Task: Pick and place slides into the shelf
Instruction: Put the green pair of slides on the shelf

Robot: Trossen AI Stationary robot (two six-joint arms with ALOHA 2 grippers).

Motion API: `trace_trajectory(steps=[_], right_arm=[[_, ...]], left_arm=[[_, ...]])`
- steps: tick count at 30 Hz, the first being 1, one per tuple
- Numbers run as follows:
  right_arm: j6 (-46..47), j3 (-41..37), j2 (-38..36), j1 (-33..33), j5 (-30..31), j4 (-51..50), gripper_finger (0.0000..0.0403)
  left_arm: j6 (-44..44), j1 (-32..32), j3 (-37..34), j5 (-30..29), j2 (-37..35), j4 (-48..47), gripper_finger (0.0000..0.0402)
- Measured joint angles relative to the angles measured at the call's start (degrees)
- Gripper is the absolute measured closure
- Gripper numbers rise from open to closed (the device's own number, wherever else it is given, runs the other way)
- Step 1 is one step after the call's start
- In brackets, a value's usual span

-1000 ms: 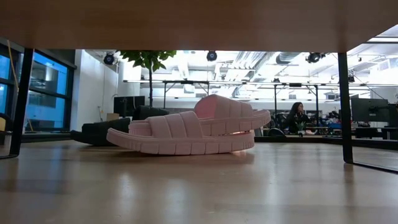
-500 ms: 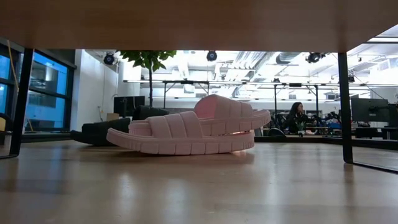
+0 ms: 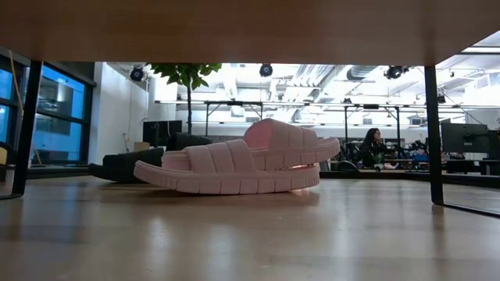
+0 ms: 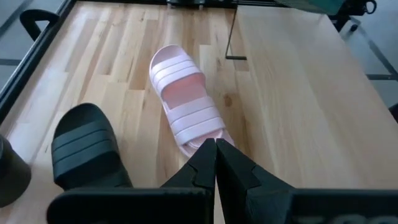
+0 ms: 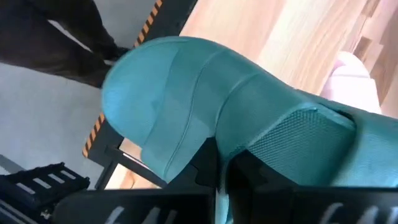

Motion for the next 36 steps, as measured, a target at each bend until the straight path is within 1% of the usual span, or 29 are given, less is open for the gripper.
trace_trajectory(steps=[19,25,36], right_arm=[[7.87,-0.08,0.09,6.62,0.6,1.54,0.0403],[9.87,-0.08,0.12,7.84,0.65,2.94,0.0403],[11.32,-0.13,2.99,9.46,-1.47,4.33,0.0403]], left_arm=[[0.0,-0.01,-0.01,0.04,0.02,-0.13,0.0401],[-0.02,-0.01,-0.01,0.04,0.02,-0.13,0.0401],[-0.02,-0.01,-0.01,0.16,0.0,-0.13,0.0401]])
